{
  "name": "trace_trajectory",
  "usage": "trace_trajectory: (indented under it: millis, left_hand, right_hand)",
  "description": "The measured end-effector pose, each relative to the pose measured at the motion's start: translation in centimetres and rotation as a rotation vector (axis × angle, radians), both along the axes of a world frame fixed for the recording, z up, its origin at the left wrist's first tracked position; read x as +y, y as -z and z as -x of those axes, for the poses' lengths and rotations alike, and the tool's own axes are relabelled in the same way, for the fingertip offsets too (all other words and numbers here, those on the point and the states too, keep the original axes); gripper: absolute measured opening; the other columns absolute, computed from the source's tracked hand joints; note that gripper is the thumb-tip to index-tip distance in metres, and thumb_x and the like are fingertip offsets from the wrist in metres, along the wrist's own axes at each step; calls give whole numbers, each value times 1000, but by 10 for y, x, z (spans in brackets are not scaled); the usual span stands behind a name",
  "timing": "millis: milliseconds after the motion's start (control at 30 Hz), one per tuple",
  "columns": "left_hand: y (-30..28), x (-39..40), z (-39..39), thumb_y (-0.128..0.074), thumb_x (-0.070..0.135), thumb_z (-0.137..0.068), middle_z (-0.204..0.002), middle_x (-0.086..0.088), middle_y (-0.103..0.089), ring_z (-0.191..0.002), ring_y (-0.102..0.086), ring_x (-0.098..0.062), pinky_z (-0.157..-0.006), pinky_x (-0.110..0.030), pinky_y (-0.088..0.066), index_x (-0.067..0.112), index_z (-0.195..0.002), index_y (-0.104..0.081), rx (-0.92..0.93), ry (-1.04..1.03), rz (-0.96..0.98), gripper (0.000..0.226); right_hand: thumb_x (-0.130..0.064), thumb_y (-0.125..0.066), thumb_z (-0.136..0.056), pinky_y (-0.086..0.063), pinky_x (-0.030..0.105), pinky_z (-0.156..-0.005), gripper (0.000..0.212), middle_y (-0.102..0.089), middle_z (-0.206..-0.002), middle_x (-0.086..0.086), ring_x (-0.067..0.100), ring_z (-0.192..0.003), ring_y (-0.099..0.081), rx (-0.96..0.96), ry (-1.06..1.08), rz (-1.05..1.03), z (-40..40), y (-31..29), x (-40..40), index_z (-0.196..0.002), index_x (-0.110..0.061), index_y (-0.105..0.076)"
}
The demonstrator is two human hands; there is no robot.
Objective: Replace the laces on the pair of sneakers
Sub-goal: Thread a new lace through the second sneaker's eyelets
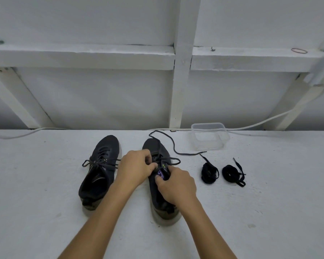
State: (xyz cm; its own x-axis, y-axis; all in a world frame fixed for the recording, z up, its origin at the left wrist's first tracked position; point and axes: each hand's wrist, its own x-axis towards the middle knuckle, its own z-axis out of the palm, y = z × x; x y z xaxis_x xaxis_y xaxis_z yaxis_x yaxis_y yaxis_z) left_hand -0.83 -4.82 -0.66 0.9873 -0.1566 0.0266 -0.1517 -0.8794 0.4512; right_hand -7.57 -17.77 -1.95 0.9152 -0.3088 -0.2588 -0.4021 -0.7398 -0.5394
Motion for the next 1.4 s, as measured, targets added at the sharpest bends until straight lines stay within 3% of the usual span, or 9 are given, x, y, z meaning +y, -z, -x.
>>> trace_trajectory:
  millis: [233, 367, 433, 600, 867, 1033, 1133, 1233, 1400]
  left_hand:
    - [-10, 6, -4, -66, 34, -91, -61, 9, -56, -64, -57, -14, -57, -25, -41, 25, -69, -65, 223, 95, 104, 24]
    - [-38, 22, -6, -62, 18, -92, -43, 7, -30, -42, -25, -11, -46, -21, -29, 22, -50, -60, 589, 89, 869, 42]
    - [-51, 37, -9, -66, 18, -85, -41, 8, -22, -38, -22, -9, -43, -20, -30, 20, -57, -61, 635, 40, 1168, 29]
    - [-63, 61, -17, -57, 21, -85, -46, 11, -16, -36, -16, -7, -41, -18, -35, 14, -74, -49, 702, 116, 1533, 16]
    - [-60, 34, -14, -65, 30, -80, -39, 11, -24, -40, -21, -7, -46, -21, -39, 15, -68, -63, 616, -8, 1363, 19]
    - [-72, 21, -19, -65, 27, -82, -39, 11, -24, -37, -23, -6, -46, -20, -40, 17, -62, -66, 678, 52, 1404, 22]
    - [-77, 11, -26, -67, 29, -80, -40, 10, -24, -36, -24, -7, -46, -20, -40, 17, -64, -67, 691, 54, 1424, 20]
    - [-71, 4, -38, -65, 32, -91, -51, 8, -34, -42, -34, -6, -56, -23, -45, 19, -76, -67, 584, -115, 1420, 20]
    - [-22, 6, -41, -55, 40, -98, -108, 2, -64, -103, -58, -20, -89, -38, -48, 22, -98, -63, 33, -453, 672, 19]
  right_hand:
    - [-53, -56, -90, -38, 28, -67, 30, -68, -101, -3, 20, -81, -51, -4, -6, 5, 0, -2, 0, -107, -29, -63]
    - [-51, -56, -91, -40, 28, -69, 31, -68, -102, -2, 21, -82, -52, -2, 9, 7, -1, -1, -1, -107, -26, -63]
    - [-50, -56, -91, -40, 28, -70, 31, -69, -103, -1, 21, -83, -53, 0, 5, 4, -2, -1, -2, -108, -24, -63]
    - [-47, -57, -92, -40, 27, -70, 32, -68, -105, -1, 20, -83, -52, 6, -10, 3, -2, -2, -2, -111, -22, -62]
    - [-68, -55, -86, -42, 30, -66, 46, -65, -103, -3, 20, -91, -60, 45, -62, -16, -10, -5, -11, -105, -26, -65]
    - [-49, -65, -91, -48, 35, -95, 51, -59, -126, -5, 14, -115, -55, -285, -183, -156, -36, -19, -18, -140, -35, -56]
    - [-37, -64, -96, -48, 25, -81, 15, -69, -95, -15, 1, -84, -59, -355, -264, -322, -52, -31, -24, -105, -30, -73]
    - [-32, -53, -101, -49, 27, -73, 25, -73, -80, -13, 10, -77, -65, -342, -186, -515, -60, -39, -36, -84, -24, -70]
    - [-31, -49, -106, -55, 36, -79, 23, -72, -83, -6, 10, -87, -70, -401, 23, -829, -56, -41, -61, -97, -22, -68]
